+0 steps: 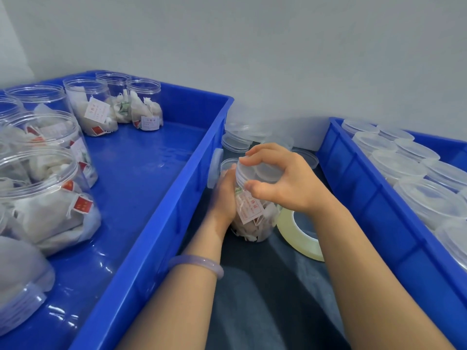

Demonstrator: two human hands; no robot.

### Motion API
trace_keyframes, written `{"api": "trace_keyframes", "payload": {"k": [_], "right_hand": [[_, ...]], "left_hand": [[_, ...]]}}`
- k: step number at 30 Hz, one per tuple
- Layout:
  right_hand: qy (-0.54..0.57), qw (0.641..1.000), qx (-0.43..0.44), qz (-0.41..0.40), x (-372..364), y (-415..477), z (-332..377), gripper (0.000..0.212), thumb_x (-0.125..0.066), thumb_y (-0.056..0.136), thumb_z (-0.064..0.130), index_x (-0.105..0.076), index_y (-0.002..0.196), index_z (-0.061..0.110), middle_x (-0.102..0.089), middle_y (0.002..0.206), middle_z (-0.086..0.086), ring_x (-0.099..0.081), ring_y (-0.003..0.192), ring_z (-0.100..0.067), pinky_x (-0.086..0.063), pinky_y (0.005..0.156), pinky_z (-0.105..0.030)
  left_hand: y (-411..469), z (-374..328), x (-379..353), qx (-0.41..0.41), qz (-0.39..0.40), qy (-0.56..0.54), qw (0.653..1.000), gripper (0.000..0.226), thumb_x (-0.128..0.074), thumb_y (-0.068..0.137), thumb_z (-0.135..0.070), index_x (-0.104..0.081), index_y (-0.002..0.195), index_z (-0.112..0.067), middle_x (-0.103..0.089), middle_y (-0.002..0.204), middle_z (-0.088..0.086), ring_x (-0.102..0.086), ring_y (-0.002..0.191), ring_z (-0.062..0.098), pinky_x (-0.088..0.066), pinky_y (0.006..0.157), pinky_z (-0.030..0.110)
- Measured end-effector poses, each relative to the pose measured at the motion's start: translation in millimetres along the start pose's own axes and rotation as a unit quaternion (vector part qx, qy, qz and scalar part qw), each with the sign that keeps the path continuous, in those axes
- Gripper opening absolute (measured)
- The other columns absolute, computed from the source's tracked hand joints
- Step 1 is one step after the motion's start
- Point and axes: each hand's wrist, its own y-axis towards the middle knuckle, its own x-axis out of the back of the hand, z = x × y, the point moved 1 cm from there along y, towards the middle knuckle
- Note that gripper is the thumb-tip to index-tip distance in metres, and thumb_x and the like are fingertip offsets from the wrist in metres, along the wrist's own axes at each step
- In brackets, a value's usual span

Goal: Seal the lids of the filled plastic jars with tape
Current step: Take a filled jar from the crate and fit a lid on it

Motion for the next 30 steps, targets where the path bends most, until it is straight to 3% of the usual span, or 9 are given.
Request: {"api": "trace_keyframes", "payload": {"k": [3,6,11,15,20,23,26,28,30], "right_hand": [[0.013,1.0,0.003,0.016,1,0,2,0.028,-0.069,0.063,0.032,-0.063,0.087,0.044,-0.057,0.112,0.022,-0.052,0.113,-0.002,-0.038,0.096,-0.021],[0.018,1.0,-0.01,0.023,1,1,1,0.028,-0.07,0.063,0.032,-0.063,0.087,0.044,-0.056,0.112,0.023,-0.051,0.113,0.0,-0.037,0.093,-0.014],[0.017,0.998,-0.053,-0.038,-5,-2,-2,0.026,-0.076,0.069,0.028,-0.064,0.088,0.042,-0.056,0.105,0.028,-0.051,0.108,0.004,-0.038,0.092,-0.02],[-0.072,0.984,-0.099,-0.126,-18,-4,3,0.033,-0.072,0.067,0.047,-0.065,0.099,0.04,-0.055,0.116,0.023,-0.047,0.11,-0.003,-0.032,0.078,-0.013],[-0.059,0.993,-0.072,-0.068,-5,-7,2,0.046,-0.075,0.065,0.047,-0.065,0.109,0.038,-0.052,0.113,0.029,-0.048,0.113,-0.001,-0.039,0.09,-0.022],[-0.027,0.998,-0.034,-0.035,3,-9,1,0.046,-0.078,0.064,0.032,-0.067,0.109,0.034,-0.051,0.108,0.031,-0.05,0.109,0.006,-0.037,0.09,-0.015],[0.056,0.997,-0.026,-0.039,12,-13,-1,0.039,-0.06,0.067,0.025,-0.064,0.105,0.032,-0.064,0.11,0.016,-0.057,0.105,0.002,-0.045,0.091,-0.02],[0.029,0.999,-0.04,-0.012,19,-16,0,0.044,-0.058,0.068,0.037,-0.062,0.112,0.034,-0.062,0.114,0.018,-0.055,0.108,0.004,-0.046,0.094,-0.023],[-0.059,0.995,-0.072,0.027,15,-16,6,0.068,-0.058,0.059,0.073,-0.06,0.119,0.04,-0.049,0.116,0.034,-0.044,0.112,0.011,-0.04,0.091,-0.017]], "left_hand": [[-5,-4,2,-0.017,0.027,-0.005,0.999,0.047,-0.031,0.102,-0.02,-0.072,0.08,-0.026,-0.073,0.078,-0.007,-0.07,0.079,0.009,-0.056,0.065,0.029],[-11,-11,-3,-0.044,0.047,-0.044,0.997,0.056,-0.024,0.104,-0.016,-0.073,0.078,-0.026,-0.073,0.074,-0.008,-0.069,0.073,0.006,-0.055,0.062,0.025],[-13,-9,-4,-0.015,-0.044,-0.025,0.999,0.05,-0.035,0.095,-0.009,-0.064,0.056,-0.024,-0.059,0.061,-0.001,-0.056,0.067,0.023,-0.044,0.069,0.042],[-24,-2,-3,-0.023,-0.069,0.23,0.971,0.025,-0.035,0.076,-0.025,-0.049,0.097,-0.022,-0.057,0.106,0.009,-0.054,0.095,0.021,-0.047,0.09,0.04],[-15,-3,-1,-0.007,-0.06,0.023,0.998,0.022,-0.038,0.094,-0.01,-0.056,0.082,-0.008,-0.053,0.077,0.013,-0.053,0.076,0.023,-0.046,0.07,0.045],[-19,-9,-3,-0.04,-0.042,0.025,0.998,0.028,-0.04,0.082,-0.022,-0.06,0.063,-0.016,-0.057,0.065,0.007,-0.055,0.067,0.02,-0.044,0.063,0.038],[-20,-9,0,-0.002,-0.005,0.043,0.999,0.023,-0.04,0.085,-0.026,-0.059,0.074,-0.021,-0.062,0.072,0.001,-0.056,0.074,0.018,-0.051,0.074,0.034],[-19,-5,0,0.019,0.01,0.088,0.996,0.018,-0.04,0.081,-0.029,-0.054,0.08,-0.018,-0.061,0.078,0.0,-0.054,0.077,0.014,-0.051,0.073,0.023],[-20,-3,-3,-0.003,-0.002,0.17,0.985,0.024,-0.042,0.071,-0.034,-0.057,0.079,-0.016,-0.062,0.082,0.001,-0.058,0.076,0.011,-0.052,0.077,0.023]]}}
